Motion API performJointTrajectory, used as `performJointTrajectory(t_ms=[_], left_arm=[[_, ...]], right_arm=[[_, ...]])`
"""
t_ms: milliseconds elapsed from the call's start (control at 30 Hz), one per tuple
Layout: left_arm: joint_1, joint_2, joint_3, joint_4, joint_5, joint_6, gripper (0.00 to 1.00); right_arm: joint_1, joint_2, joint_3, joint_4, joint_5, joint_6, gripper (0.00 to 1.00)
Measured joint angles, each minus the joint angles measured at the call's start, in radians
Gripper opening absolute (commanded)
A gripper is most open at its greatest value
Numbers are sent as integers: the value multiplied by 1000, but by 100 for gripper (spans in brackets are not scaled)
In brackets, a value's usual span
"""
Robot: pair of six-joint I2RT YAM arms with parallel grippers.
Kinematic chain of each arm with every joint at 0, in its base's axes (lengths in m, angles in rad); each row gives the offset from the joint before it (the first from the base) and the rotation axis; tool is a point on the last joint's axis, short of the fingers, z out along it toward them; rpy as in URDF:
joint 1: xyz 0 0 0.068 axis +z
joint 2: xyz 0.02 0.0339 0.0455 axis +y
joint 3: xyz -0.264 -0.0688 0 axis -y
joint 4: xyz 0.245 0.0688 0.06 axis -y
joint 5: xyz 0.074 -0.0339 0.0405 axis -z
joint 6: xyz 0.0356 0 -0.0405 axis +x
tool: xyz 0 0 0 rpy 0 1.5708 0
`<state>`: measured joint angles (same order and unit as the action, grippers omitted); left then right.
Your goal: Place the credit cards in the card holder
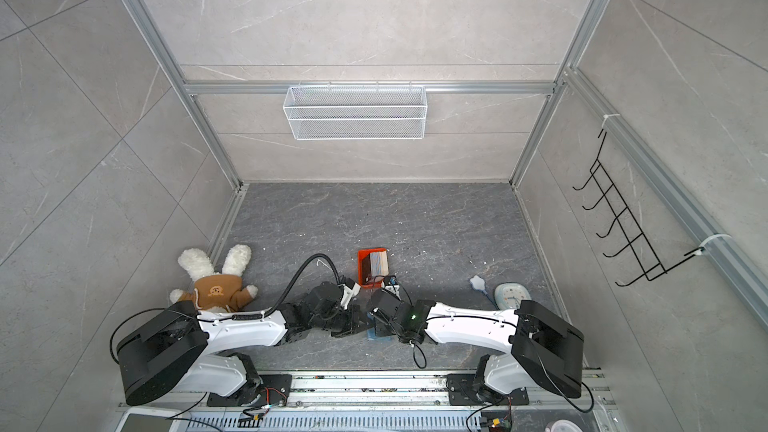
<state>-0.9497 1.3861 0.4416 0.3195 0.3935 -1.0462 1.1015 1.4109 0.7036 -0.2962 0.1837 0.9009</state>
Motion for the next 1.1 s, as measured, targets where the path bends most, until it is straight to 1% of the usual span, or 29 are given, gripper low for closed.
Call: performJointTrajectory(t_ms=[367, 533, 800, 1100], left_arm=[[-13, 1, 8, 1, -7, 2, 0], [-21, 9, 21, 0, -18, 2, 0], [-26, 11, 22, -1, -26, 2, 0], [-28, 11, 22, -1, -30, 2, 0]], right_arm=[[12, 1, 24, -43, 38, 0, 17], [23, 19, 39, -50, 57, -1, 14], [37, 36, 58, -75, 87, -1, 6], [48, 35, 61, -86, 113, 4, 0]])
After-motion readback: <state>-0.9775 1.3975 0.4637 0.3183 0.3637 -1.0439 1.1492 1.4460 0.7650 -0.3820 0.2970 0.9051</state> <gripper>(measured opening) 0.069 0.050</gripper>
